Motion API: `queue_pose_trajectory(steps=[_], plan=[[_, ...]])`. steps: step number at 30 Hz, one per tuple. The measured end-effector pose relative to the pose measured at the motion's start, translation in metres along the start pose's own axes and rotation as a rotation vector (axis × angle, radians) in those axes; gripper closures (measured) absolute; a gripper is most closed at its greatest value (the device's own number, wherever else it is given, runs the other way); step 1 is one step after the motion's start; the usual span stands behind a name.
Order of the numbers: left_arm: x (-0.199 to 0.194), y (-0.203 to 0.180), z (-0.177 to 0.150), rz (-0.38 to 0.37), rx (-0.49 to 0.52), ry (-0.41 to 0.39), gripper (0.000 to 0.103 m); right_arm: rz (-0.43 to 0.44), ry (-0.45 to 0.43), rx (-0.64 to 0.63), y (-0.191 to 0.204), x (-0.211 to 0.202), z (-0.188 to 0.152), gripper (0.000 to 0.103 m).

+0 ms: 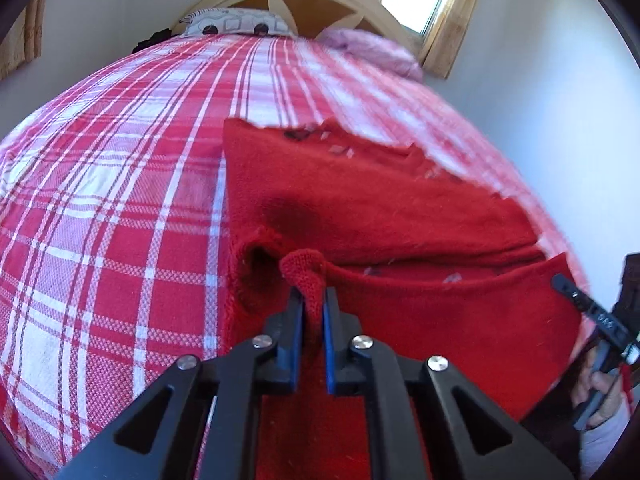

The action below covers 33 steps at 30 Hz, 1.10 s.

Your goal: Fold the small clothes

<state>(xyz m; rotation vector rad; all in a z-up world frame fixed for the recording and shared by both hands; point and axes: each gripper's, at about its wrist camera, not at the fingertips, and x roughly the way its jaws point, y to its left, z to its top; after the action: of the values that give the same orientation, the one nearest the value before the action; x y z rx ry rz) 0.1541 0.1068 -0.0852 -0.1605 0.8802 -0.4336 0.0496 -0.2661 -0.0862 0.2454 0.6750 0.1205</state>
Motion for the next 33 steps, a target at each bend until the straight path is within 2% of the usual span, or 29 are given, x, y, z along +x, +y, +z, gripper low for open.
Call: queue_pose_trajectory(steps=[6,18,24,27,33], plan=[[-0.023,0.001,0.023,-0.022,-0.020,-0.064,0.095,0.089,-0.082,-0.031,0.017,-0.025,0.033,0.095],[-0.032,0.005,0.060,-0.020,-0.063,-0.127,0.095,0.086,-0.138,-0.100,0.031,-0.019,0.077,0.095],[-0.019,0.015,0.096,0.000,-0.106,-0.144,0.095,0.057,-0.152,-0.161,0.031,0.005,0.116,0.095],[-0.007,0.016,0.114,0.002,-0.117,-0.148,0.095,0.046,-0.144,-0.141,0.022,0.027,0.134,0.095],[0.021,0.019,0.153,0.060,-0.119,-0.175,0.095,0.005,-0.138,-0.119,0.004,0.070,0.164,0.095]])
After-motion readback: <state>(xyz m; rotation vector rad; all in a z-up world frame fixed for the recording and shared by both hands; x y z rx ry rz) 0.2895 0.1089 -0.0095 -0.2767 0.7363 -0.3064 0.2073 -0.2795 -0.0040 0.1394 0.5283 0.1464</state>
